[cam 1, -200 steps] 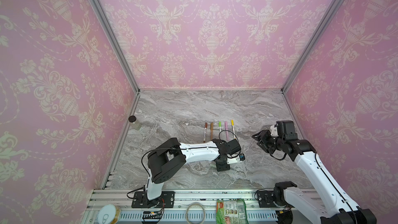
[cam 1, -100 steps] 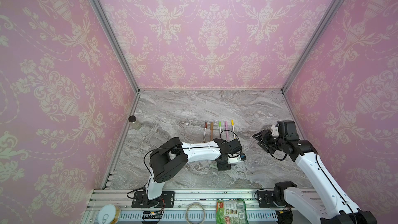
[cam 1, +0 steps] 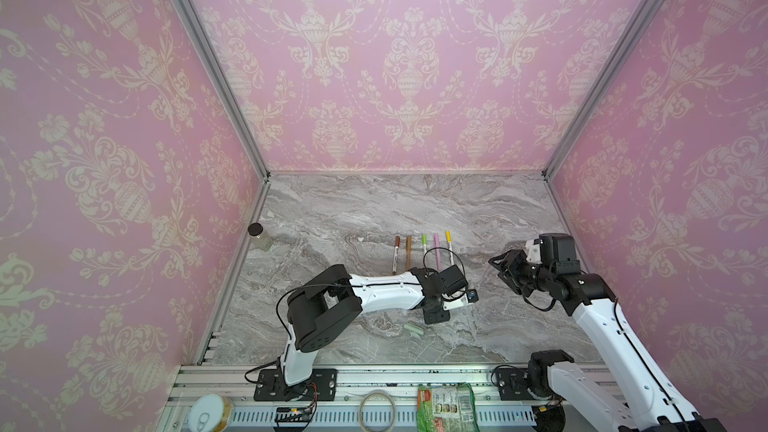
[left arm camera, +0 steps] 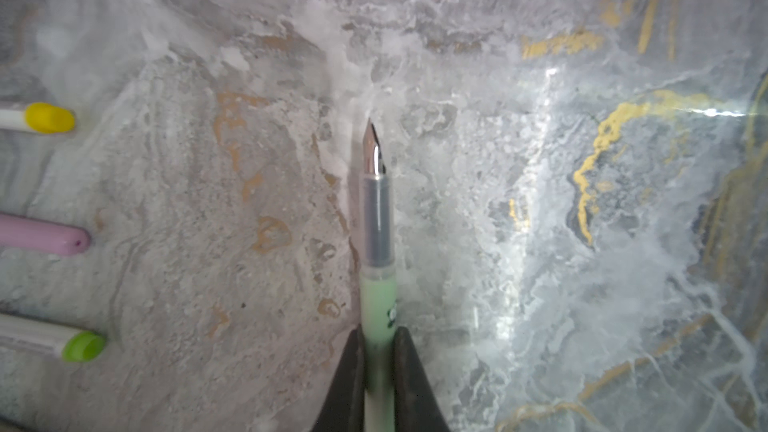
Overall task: Insert the pens into the pen caps
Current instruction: 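Raise the light green pen toward the right gripper while the right gripper approaches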
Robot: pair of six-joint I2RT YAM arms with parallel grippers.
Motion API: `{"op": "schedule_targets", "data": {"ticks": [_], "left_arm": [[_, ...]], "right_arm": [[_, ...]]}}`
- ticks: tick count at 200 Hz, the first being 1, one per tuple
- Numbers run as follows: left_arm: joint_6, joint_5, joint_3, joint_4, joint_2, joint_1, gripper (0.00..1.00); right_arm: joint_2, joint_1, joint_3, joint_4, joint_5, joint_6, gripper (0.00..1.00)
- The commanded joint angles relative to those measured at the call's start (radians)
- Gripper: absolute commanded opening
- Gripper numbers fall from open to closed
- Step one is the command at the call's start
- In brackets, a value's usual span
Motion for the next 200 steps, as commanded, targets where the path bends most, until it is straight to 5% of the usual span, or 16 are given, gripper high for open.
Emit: {"op": "schedule_targets", "data": {"ticks": [1, 81, 141, 200], "left_arm": [[-0.066, 0.023, -0.004, 0.074, -0.144, 0.046, 0.03], [-0.692, 0.581, -0.139, 0.456, -0.382, 0.288, 0.02], [-0.843, 0.648, -0.184, 0.598, -0.397, 0.302, 0.01], [-0.869, 0.654, -0.197, 0.617, -0.405, 0.302, 0.01]], "right_arm": [[-0.063, -0.009, 0.002, 0.097, -0.056, -0.027, 0.54], [-0.221, 0.006, 0.084, 0.309, -0.265, -0.161, 0.63], [-0.161, 0.146, 0.078, 0.351, -0.189, -0.184, 0.69], [-0.047, 0.260, 0.063, 0.415, -0.102, -0.171, 0.64]]}}
